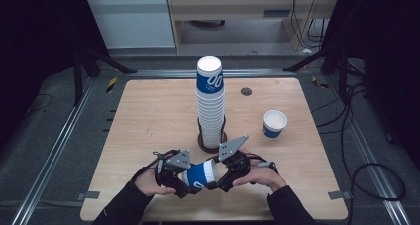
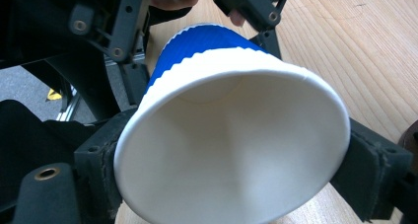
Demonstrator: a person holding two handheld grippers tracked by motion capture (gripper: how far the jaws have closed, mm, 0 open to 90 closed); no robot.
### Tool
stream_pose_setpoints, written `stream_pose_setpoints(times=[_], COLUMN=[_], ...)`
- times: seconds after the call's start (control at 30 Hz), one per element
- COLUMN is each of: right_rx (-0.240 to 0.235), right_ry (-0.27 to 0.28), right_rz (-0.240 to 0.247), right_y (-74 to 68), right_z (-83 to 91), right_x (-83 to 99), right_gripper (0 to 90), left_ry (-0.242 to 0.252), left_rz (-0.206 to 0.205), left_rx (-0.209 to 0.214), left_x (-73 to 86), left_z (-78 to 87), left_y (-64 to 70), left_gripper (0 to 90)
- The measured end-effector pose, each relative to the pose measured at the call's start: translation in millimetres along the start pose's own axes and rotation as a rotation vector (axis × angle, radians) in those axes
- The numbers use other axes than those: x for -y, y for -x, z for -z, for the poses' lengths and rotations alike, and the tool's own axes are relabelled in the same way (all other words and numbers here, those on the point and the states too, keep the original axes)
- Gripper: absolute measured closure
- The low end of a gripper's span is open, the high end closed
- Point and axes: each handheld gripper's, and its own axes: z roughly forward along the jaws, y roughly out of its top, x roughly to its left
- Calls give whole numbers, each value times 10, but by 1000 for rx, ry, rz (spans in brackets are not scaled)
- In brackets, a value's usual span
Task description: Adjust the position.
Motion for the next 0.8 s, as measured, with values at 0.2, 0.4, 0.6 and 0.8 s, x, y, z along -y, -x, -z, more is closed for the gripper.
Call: stream_pose_setpoints(times=[0.2,0.4,0.6,0.8], right_rx=[-3,20,70,127], right_ry=[3,34,119,202], right_rz=[-10,-5,-27,-71], right_y=[9,17,51,108], right_z=[6,35,190,359], right_x=[4,-3,-27,-20], right_gripper=[140,105,80,74], left_ry=[8,33,88,185], left_rz=[2,14,64,122], left_rx=[11,-4,-32,-79], left_x=[8,23,76,132], left_z=[-3,37,131,275], left_y=[-6,-30,-112,-192], left_gripper=[263,265,265,265])
